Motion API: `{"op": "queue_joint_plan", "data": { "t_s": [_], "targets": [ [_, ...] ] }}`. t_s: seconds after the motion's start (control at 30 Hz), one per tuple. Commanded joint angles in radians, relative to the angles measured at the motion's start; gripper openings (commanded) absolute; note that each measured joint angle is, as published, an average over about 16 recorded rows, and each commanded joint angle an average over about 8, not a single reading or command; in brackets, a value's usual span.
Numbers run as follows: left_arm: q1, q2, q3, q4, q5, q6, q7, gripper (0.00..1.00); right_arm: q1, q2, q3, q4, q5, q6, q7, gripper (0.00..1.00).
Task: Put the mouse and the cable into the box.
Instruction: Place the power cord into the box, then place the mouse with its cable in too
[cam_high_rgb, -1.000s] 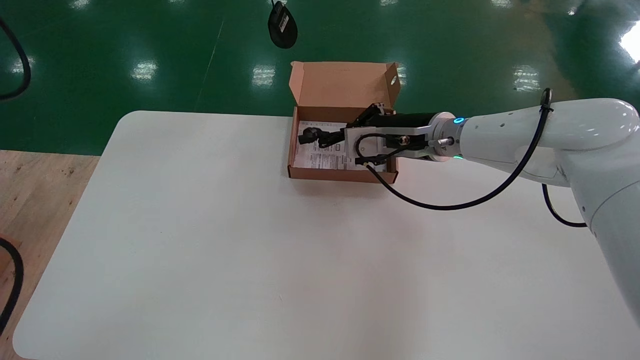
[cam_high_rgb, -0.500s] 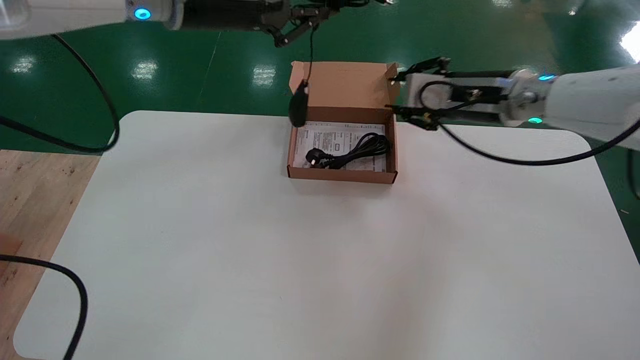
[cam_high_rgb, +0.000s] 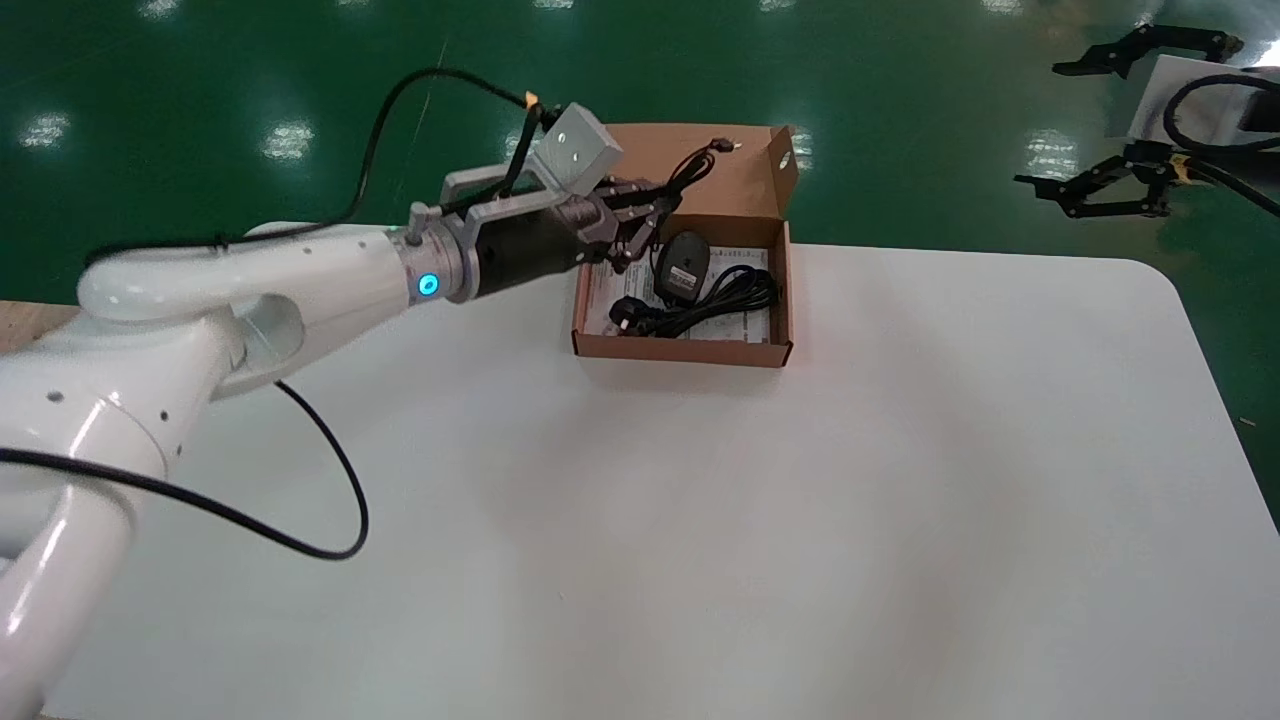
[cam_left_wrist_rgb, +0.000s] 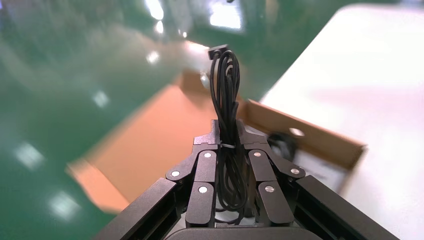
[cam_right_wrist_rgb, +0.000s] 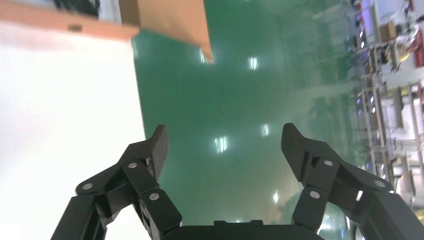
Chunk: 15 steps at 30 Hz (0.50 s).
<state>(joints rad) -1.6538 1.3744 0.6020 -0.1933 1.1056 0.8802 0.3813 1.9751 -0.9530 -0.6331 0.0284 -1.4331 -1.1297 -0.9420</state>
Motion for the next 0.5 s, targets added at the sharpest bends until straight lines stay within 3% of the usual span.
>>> {"op": "queue_joint_plan", "data": {
  "t_s": [0.03,0.23,0.27,0.5],
  "targets": [
    [0.048,0.001,-0.001,-0.010,-0.045,-0.011,-0.079,0.14,0.011,0.024,-0.007,-0.009,-0.010,-0.007,0.000,1.00],
    [0.088,-0.001,0.077,-0.044,-0.085,-0.028,-0.335,0.89,0.017,0.048,-0.017,-0.016,-0.025,-0.026,-0.003,1.00],
    [0.088,-0.001,0.093,-0.051,-0.086,-0.037,-0.367,0.98,0.017,0.051,-0.018,-0.017,-0.026,-0.030,-0.004,1.00],
    [0.092,-0.002,0.159,-0.091,-0.095,-0.081,-0.460,1.00,0.018,0.068,-0.024,-0.025,-0.035,-0.053,-0.004,1.00]
  ]
}}
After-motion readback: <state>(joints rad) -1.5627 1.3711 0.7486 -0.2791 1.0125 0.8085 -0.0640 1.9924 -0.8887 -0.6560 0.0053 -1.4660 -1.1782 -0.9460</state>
